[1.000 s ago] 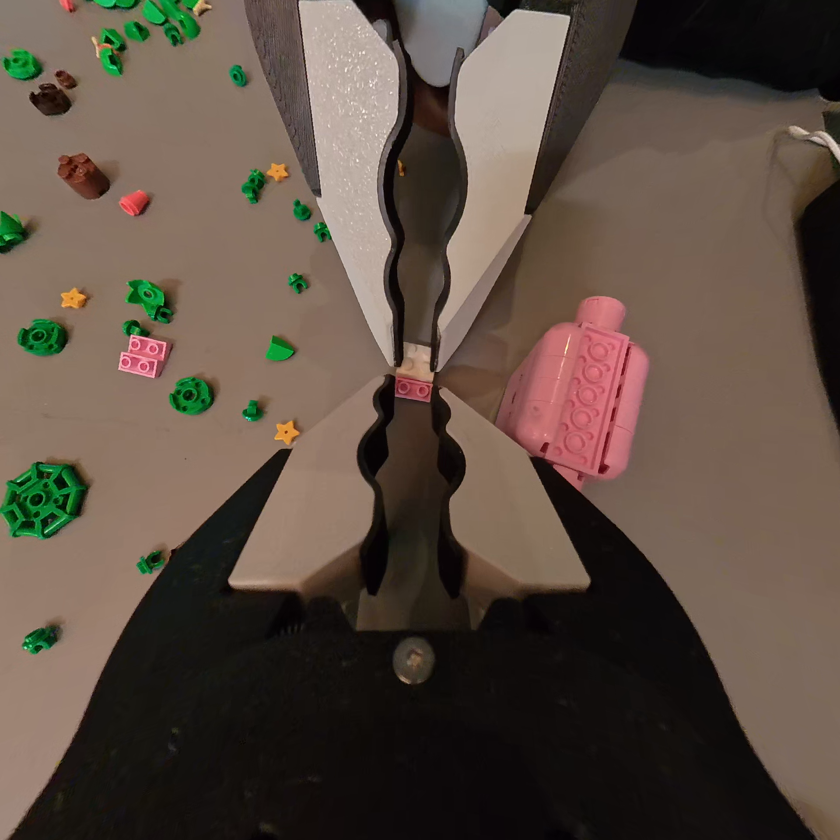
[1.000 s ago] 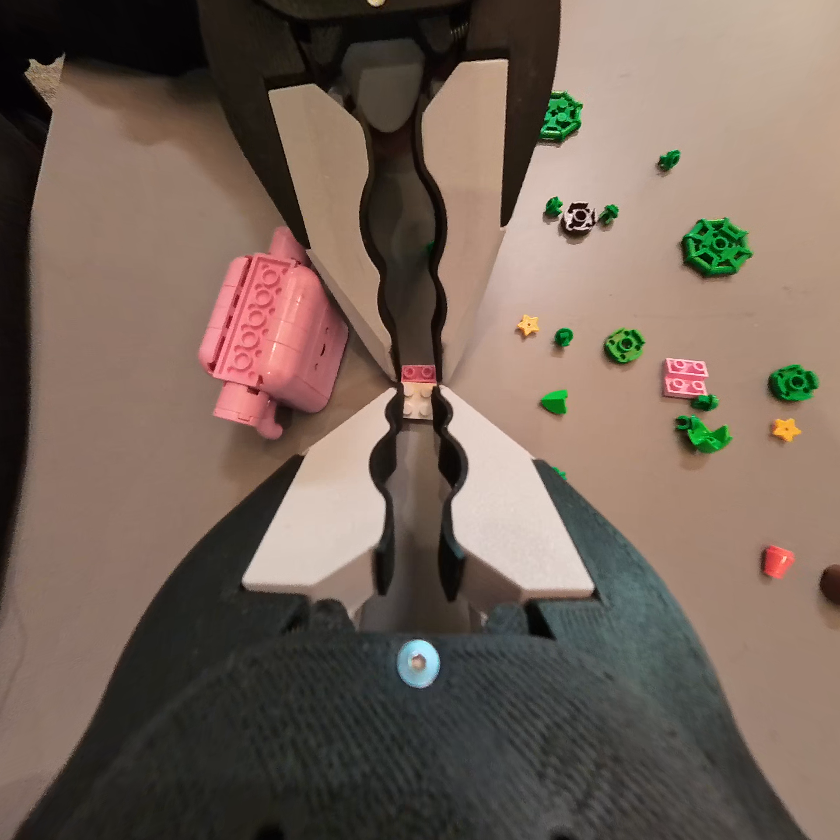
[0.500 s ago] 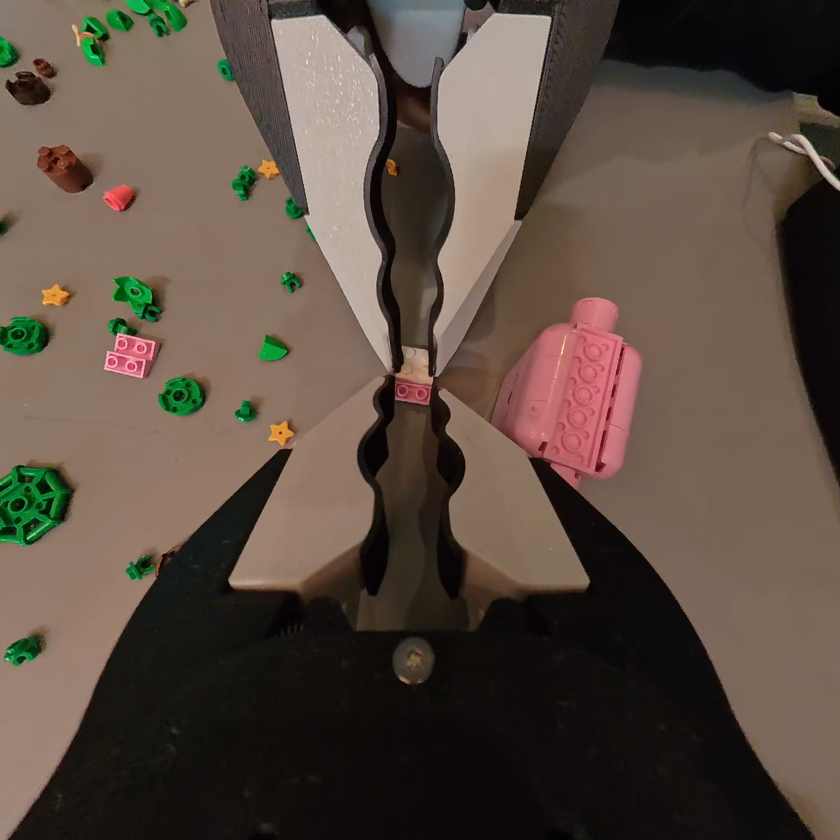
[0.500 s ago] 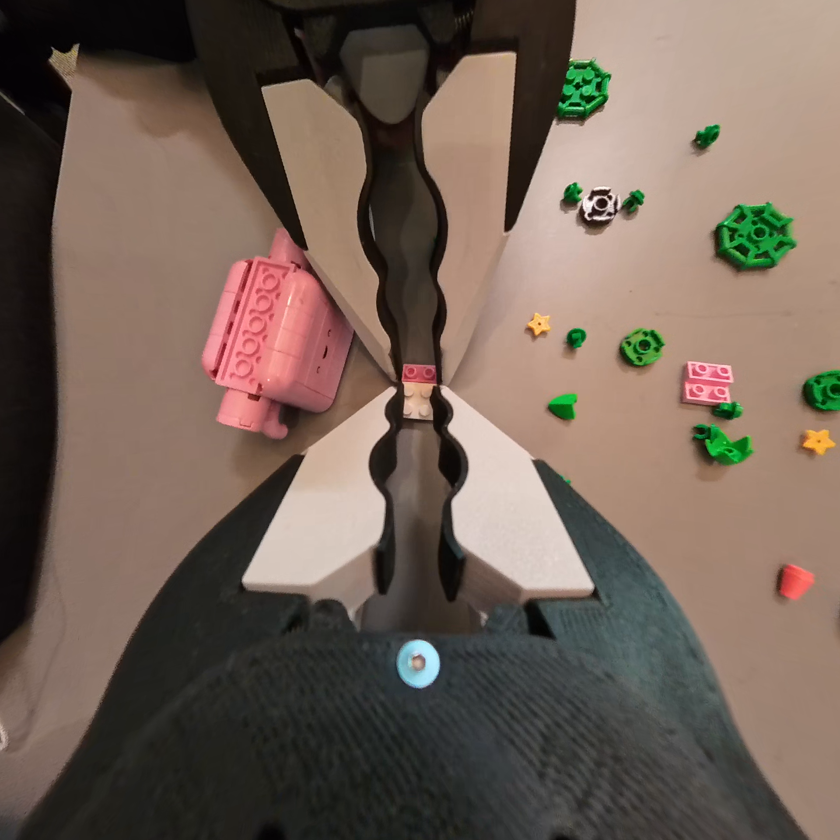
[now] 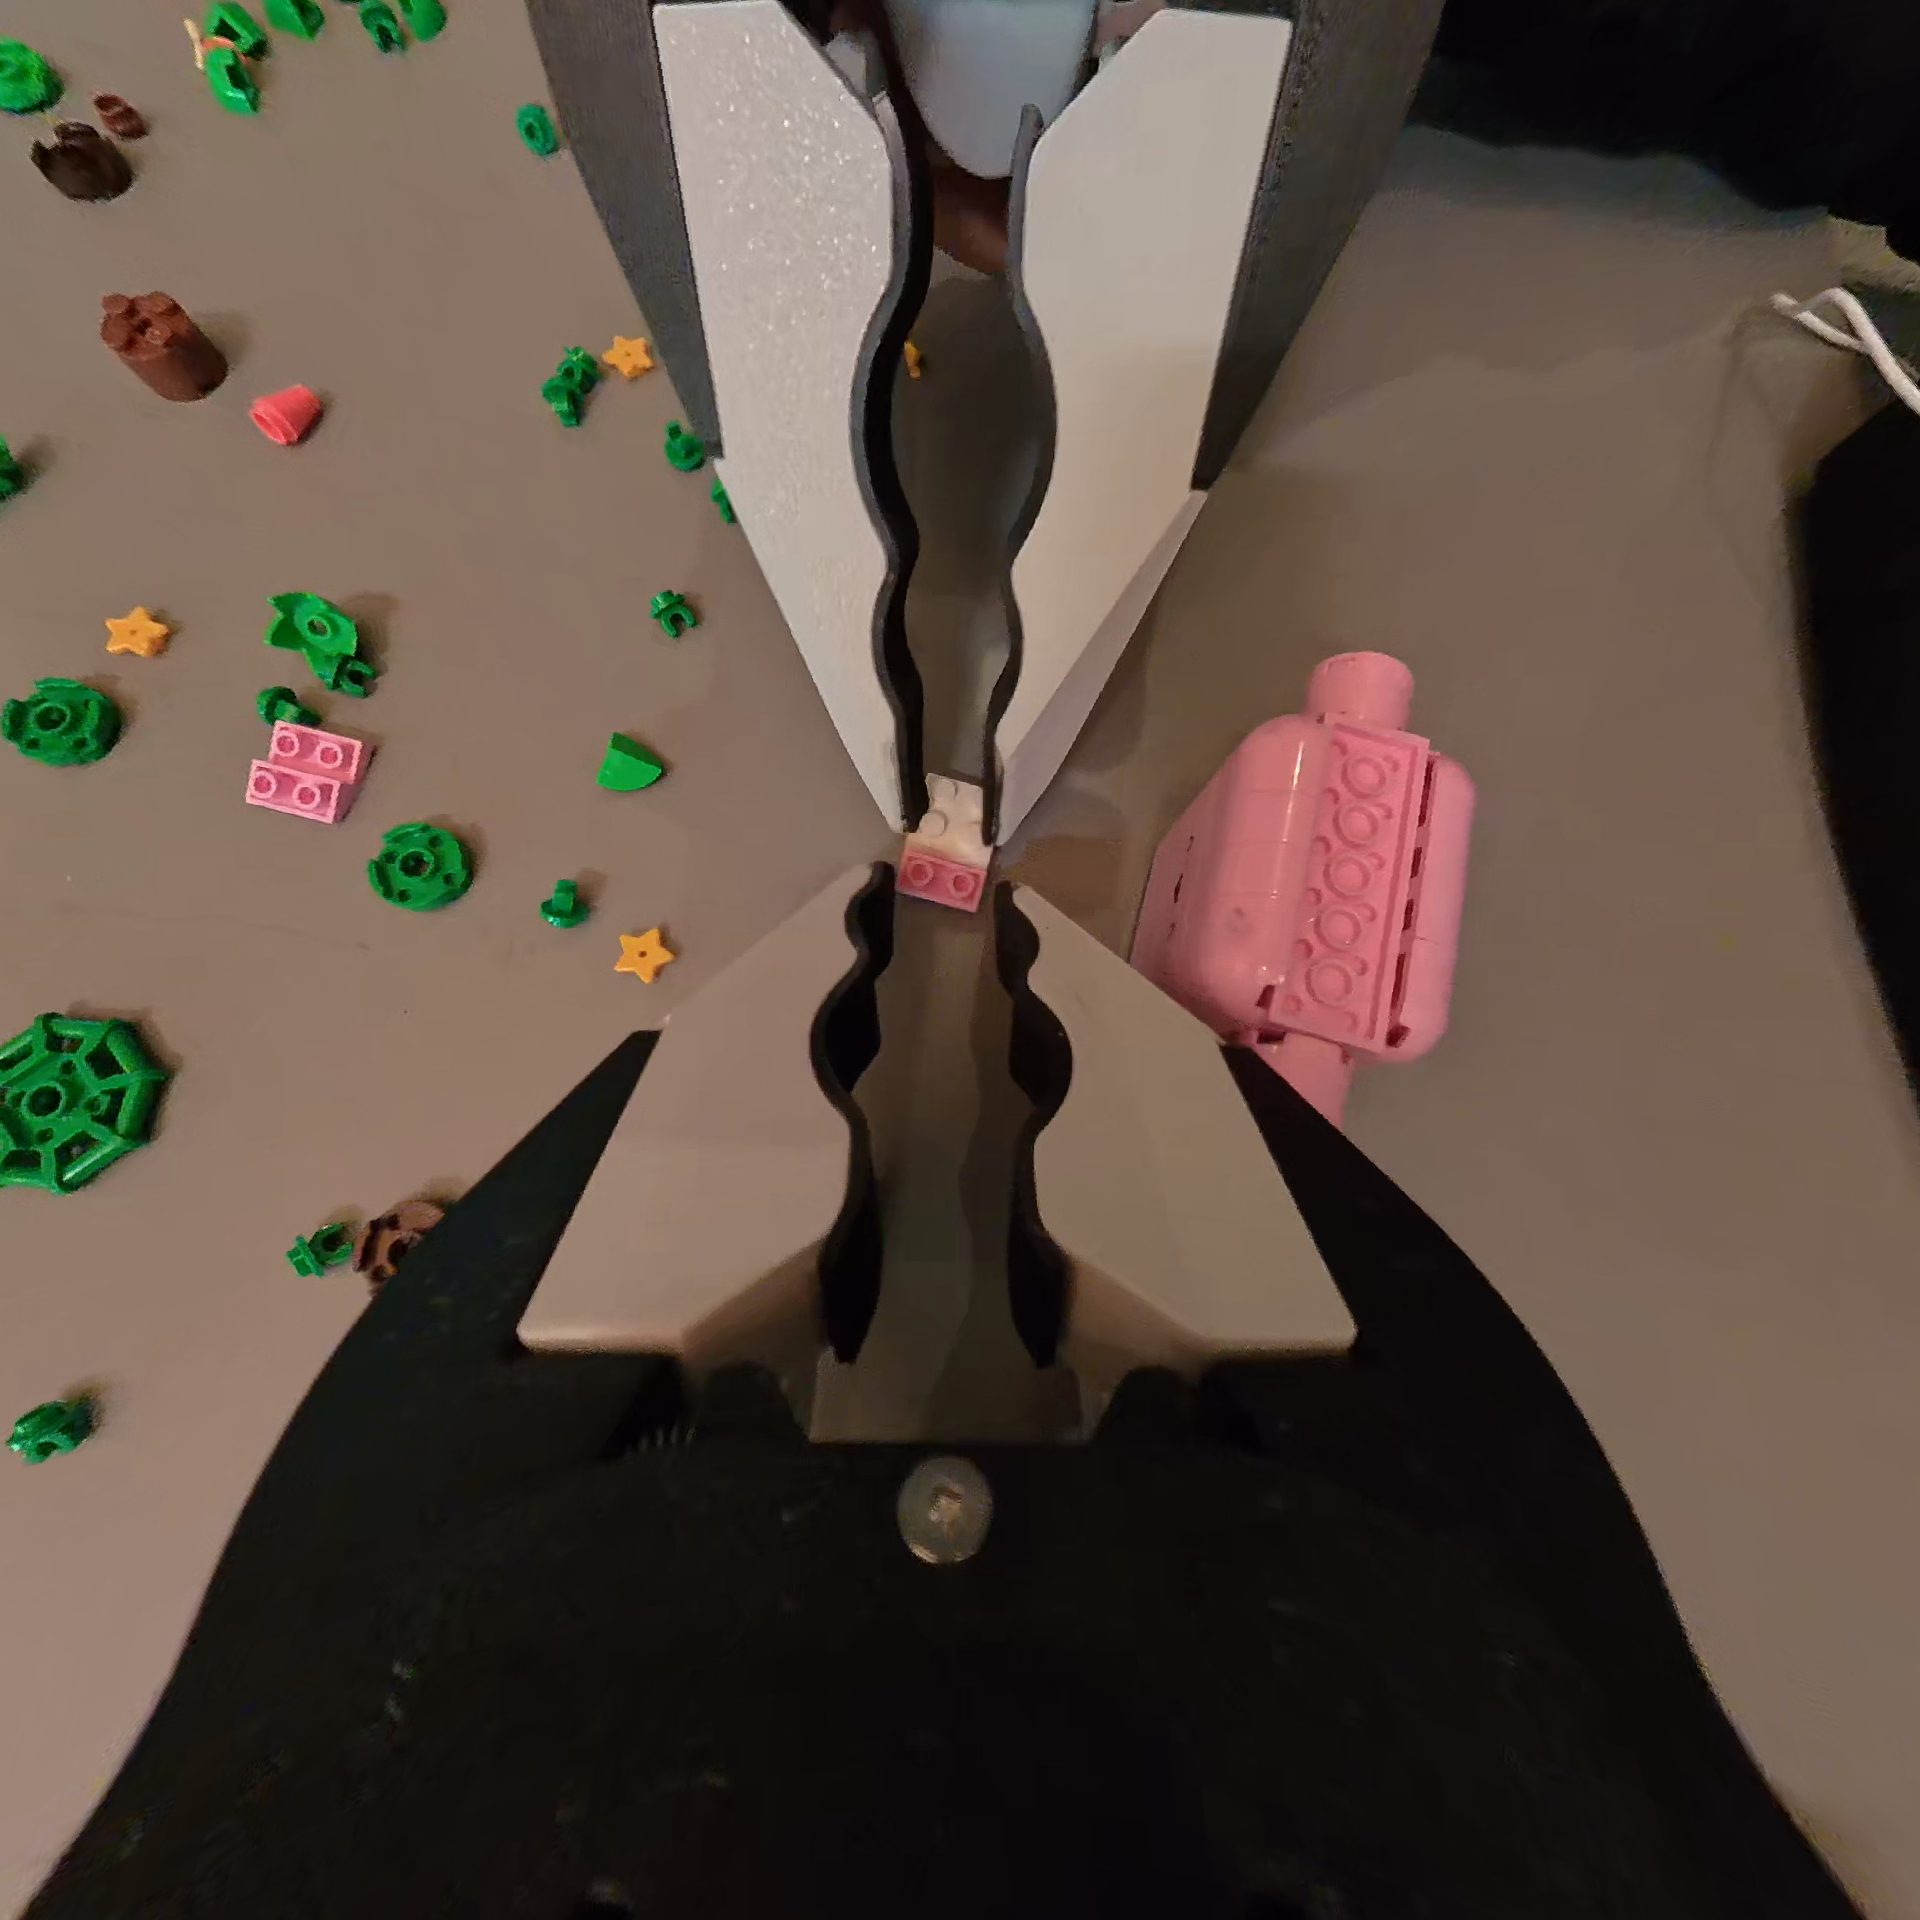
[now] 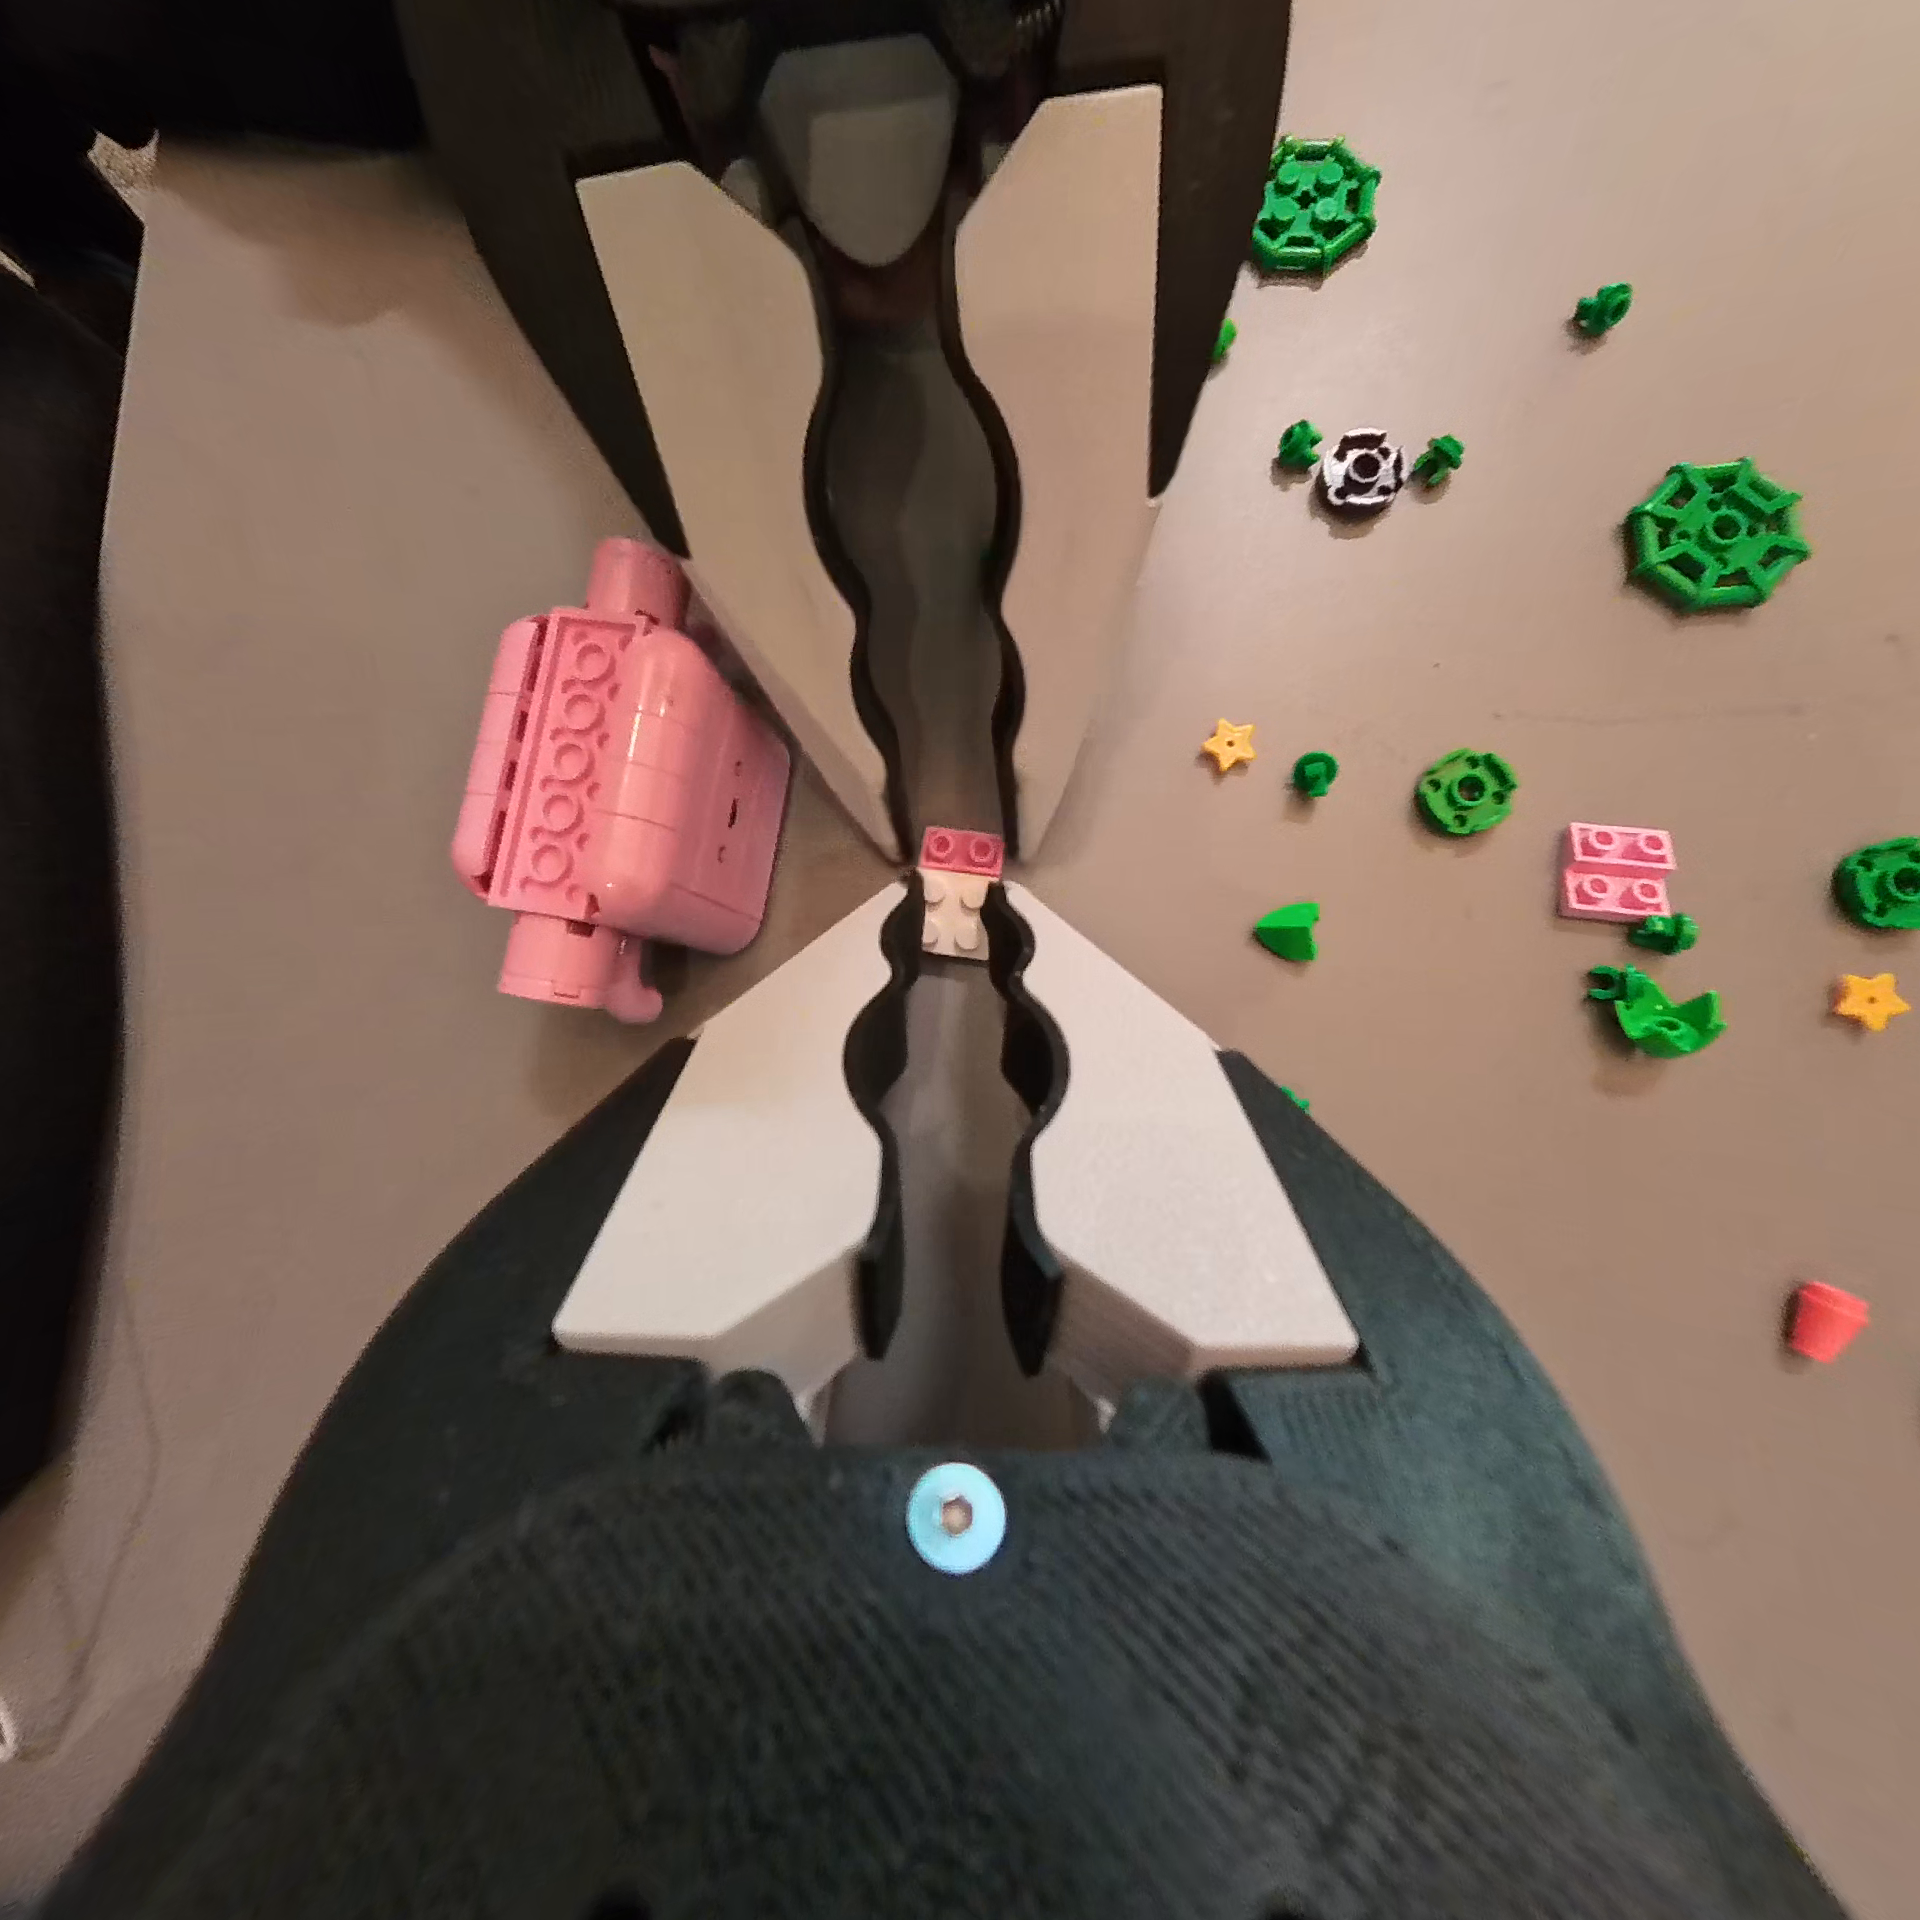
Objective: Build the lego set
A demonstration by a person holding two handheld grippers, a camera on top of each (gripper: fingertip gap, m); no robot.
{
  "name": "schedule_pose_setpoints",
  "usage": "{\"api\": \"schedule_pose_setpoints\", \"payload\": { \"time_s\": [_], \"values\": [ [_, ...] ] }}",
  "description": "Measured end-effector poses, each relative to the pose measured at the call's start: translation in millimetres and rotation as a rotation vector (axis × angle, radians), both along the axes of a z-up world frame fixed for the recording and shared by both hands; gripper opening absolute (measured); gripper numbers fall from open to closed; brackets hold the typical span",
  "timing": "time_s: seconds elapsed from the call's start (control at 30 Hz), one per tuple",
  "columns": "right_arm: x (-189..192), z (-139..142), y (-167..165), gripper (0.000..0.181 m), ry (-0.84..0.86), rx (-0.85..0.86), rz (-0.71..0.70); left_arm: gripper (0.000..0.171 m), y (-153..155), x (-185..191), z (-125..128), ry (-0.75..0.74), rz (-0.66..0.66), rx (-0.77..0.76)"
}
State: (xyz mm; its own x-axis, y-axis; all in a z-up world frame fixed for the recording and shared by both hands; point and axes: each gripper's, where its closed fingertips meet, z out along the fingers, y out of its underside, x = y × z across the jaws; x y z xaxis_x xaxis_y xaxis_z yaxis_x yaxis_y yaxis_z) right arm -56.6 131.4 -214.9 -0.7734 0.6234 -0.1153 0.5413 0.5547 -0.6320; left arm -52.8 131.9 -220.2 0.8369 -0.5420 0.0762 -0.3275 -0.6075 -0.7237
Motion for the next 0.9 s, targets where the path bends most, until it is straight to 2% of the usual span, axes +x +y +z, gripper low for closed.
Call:
{"api": "schedule_pose_setpoints", "payload": {
  "time_s": [0.17, 0.33, 0.47, 0.63, 0.9],
  "values": [
    [-1, 0, 0, 0.011, 0.011, -0.012, -0.014, 0.011, 0, -1, 0, 0.002, 0.003, 0.000],
    [-4, 8, 2, 0.025, 0.053, -0.052, -0.051, 0.011, 0, -2, 0, 0.000, 0.004, 0.000],
    [-3, 13, 2, 0.012, 0.077, -0.072, -0.049, 0.011, 0, -2, 0, -0.002, 0.005, -0.001],
    [-1, 4, 0, 0.001, 0.051, -0.036, -0.050, 0.011, 0, -2, 0, 0.000, 0.005, 0.000],
    [-3, 3, 1, 0.000, 0.039, -0.015, -0.091, 0.011, 0, -2, 0, -0.001, 0.002, -0.002]
  ]
}}
